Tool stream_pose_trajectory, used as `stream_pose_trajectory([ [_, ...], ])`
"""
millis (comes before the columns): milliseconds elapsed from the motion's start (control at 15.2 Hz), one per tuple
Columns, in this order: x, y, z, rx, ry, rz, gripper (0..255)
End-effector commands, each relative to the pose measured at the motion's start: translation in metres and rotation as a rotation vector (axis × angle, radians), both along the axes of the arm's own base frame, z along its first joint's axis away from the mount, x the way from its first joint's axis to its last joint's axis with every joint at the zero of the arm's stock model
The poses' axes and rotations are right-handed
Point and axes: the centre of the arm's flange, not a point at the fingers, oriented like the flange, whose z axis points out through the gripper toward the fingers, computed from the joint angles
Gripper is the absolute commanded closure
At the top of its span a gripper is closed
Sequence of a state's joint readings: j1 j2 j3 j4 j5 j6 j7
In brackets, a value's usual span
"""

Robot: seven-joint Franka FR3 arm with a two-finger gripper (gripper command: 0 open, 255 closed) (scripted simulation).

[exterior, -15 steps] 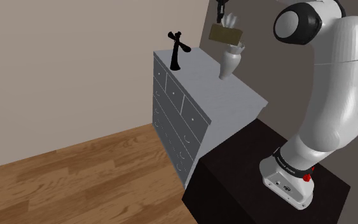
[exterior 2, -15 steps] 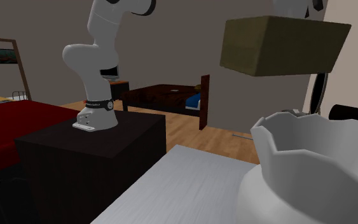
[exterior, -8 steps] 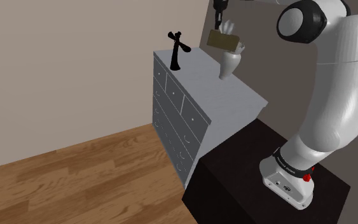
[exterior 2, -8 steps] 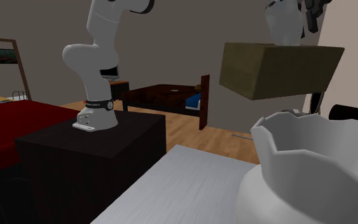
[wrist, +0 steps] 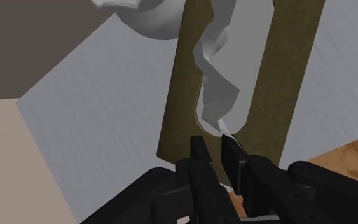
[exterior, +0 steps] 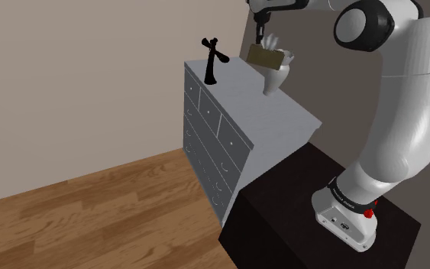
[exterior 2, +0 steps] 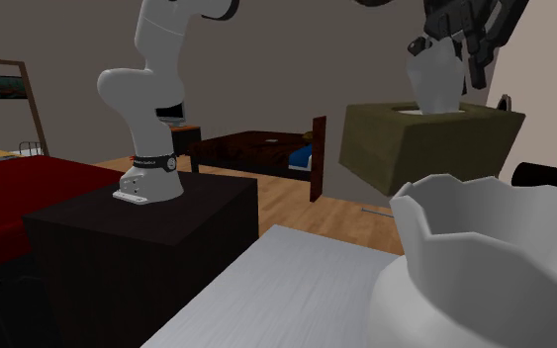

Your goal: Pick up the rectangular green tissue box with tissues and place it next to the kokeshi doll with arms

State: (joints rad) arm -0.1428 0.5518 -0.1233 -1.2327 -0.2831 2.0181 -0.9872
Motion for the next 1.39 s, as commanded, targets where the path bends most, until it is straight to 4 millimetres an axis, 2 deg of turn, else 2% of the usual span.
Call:
stream_pose_trajectory([
  [0,0.0,0.001,-0.01,0.0,-0.001,0.0,255],
  [1320,0.0,0.001,-0.116,0.0,-0.001,0.0,255],
])
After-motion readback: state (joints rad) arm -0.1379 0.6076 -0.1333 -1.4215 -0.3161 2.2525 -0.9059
